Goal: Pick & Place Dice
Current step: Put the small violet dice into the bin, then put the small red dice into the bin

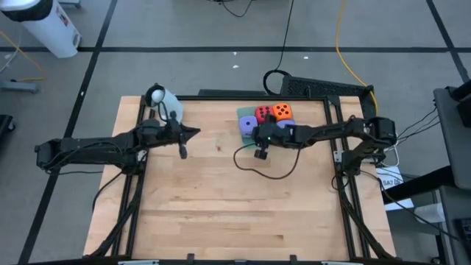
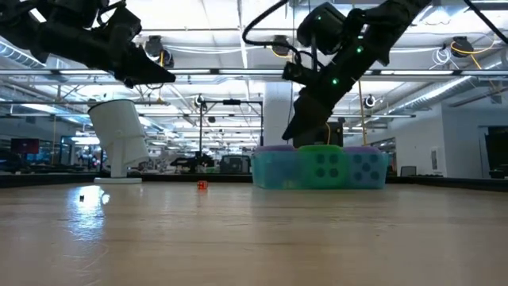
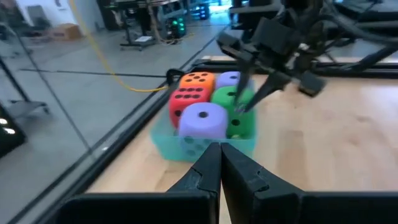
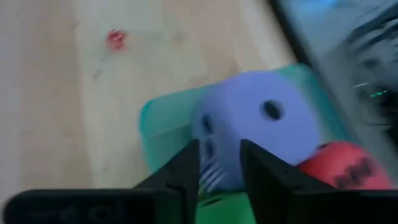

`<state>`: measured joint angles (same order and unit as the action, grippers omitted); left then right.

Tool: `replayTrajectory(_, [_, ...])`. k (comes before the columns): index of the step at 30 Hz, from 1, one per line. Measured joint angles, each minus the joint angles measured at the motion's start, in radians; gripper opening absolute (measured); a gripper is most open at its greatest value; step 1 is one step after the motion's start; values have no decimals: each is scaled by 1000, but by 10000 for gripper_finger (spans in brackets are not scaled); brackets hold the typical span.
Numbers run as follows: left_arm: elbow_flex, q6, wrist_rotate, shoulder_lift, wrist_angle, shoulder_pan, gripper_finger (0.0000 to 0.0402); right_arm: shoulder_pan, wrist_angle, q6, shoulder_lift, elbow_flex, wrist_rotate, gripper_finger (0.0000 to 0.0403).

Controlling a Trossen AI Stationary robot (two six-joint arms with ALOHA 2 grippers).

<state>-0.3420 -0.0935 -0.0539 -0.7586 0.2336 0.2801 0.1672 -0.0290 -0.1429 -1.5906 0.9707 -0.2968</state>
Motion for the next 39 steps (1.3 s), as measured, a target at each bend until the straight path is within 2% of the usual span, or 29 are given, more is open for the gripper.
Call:
replayTrajectory(4, [0, 86, 37, 0, 30, 0, 21, -5, 55, -26, 4, -26, -114, 157])
replayTrajectory(7, [-10, 155, 67, -1, 46, 0, 9, -9, 95, -54, 12, -29, -71, 204])
replayTrajectory(10, [-14, 159, 108, -21, 59, 0, 5, -24, 167, -83, 18, -27, -70, 231])
replayTrajectory(12, [-14, 155, 107, -23, 45, -1, 8, -28, 203, -65, 15, -30, -48, 237])
replayTrajectory(16, [-14, 111, 84, -21, 49, 1, 3, -46, 363, -50, 14, -29, 74, 232])
replayTrajectory(23, [-14, 76, 71, -19, 60, 1, 6, -101, 540, -9, -112, -13, 88, 215])
replayTrajectory(33, [-14, 86, 27, -19, 78, 0, 22, -124, 574, 134, -378, 142, 97, 236])
replayTrajectory(37, [-14, 96, 27, -19, 79, 1, 11, -101, 564, 135, -466, 222, 170, 242])
replayTrajectory(39, [-14, 98, 28, -19, 78, 0, 5, -87, 553, 136, -494, 255, 171, 242])
